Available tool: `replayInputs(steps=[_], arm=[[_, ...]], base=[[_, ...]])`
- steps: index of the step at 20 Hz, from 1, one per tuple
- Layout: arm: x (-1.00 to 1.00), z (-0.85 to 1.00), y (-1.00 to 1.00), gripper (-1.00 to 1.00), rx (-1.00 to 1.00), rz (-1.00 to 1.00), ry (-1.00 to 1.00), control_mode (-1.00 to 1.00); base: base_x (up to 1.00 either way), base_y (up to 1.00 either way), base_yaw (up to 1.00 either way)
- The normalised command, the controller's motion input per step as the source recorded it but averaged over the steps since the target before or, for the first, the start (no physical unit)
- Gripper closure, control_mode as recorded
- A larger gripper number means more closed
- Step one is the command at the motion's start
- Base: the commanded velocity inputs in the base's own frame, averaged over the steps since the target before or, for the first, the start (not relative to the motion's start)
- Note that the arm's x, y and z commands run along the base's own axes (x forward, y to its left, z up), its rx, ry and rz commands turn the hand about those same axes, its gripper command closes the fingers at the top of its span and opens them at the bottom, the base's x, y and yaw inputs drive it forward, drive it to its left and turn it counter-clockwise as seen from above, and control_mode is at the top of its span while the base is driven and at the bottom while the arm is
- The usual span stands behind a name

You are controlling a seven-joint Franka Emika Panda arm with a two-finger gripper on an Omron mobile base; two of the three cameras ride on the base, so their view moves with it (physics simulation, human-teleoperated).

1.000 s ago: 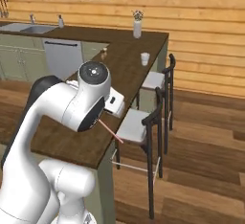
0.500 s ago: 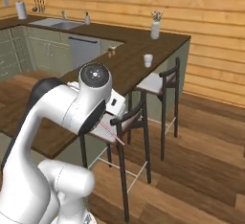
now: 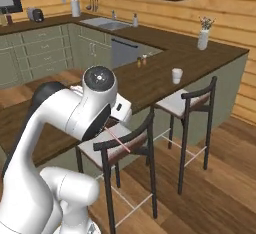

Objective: Take a straw from the drawer in front and place it inside the glass cup on the dining counter.

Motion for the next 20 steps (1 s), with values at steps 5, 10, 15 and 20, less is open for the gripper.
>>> replayInputs(steps=[5,10,15,20], arm=[[0.0,0.0,0.0,1.0,0.0,0.0,0.0,1.0],[0.0,0.0,0.0,1.0,0.0,0.0,0.0,1.0],[0.0,0.0,0.0,1.0,0.0,0.0,0.0,1.0],[0.0,0.0,0.0,1.0,0.0,0.0,0.0,1.0]], base=[[0.46,-0.86,0.47],[0.45,-0.85,0.47],[0.42,-0.93,0.43],[0.21,-1.0,0.3]])
